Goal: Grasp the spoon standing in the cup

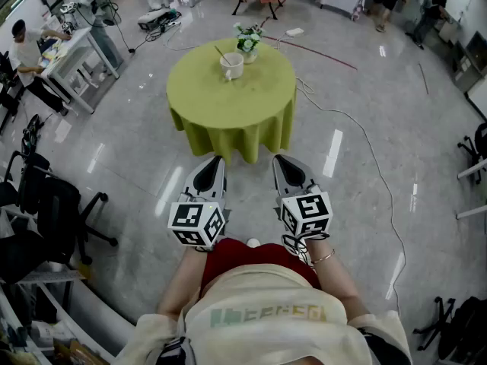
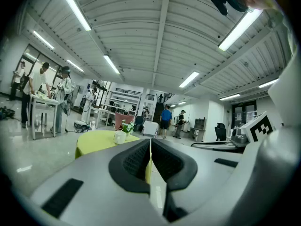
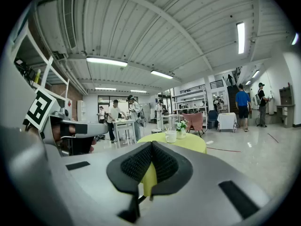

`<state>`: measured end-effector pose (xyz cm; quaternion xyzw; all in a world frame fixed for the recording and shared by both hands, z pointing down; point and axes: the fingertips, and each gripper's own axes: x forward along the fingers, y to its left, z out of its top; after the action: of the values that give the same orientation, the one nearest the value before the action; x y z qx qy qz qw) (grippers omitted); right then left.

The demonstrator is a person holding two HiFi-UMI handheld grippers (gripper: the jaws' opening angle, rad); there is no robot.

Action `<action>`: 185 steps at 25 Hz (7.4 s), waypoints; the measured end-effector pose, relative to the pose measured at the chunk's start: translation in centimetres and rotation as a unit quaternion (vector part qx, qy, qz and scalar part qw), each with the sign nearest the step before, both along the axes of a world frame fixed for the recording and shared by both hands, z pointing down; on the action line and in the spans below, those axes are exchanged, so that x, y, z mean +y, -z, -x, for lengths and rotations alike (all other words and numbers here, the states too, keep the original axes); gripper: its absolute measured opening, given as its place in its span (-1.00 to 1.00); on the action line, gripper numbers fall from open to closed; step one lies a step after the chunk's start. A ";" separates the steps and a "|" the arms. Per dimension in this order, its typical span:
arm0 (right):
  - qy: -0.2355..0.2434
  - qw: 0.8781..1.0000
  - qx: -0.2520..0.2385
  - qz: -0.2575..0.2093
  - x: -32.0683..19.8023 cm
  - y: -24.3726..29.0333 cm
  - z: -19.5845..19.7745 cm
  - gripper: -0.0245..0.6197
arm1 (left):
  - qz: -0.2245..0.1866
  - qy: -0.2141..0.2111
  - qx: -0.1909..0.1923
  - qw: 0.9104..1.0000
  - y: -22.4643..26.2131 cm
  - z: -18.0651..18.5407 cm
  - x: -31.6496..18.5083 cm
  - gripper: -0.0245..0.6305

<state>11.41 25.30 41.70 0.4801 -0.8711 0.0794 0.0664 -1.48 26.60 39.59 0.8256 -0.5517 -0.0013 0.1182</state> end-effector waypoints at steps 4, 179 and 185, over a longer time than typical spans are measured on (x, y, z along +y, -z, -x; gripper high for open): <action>0.007 1.000 0.001 0.000 -0.1 -0.4 -0.3 -0.81 | -0.006 0.006 0.001 1.000 -0.1 -0.4 -0.2 -0.83; -0.071 0.983 -0.005 0.172 -53.2 -11.0 5.9 -0.81 | 0.165 -0.032 0.017 0.986 -13.1 5.8 -61.4 -0.85; -0.073 0.983 -0.008 0.169 -52.5 -10.6 5.5 -0.81 | 0.154 -0.039 0.008 0.987 -12.4 5.3 -60.9 -0.85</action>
<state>5.86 -27.23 52.32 0.5233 -0.8084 0.2338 0.1337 -6.75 -34.34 51.97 0.8185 -0.5117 0.0812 0.2482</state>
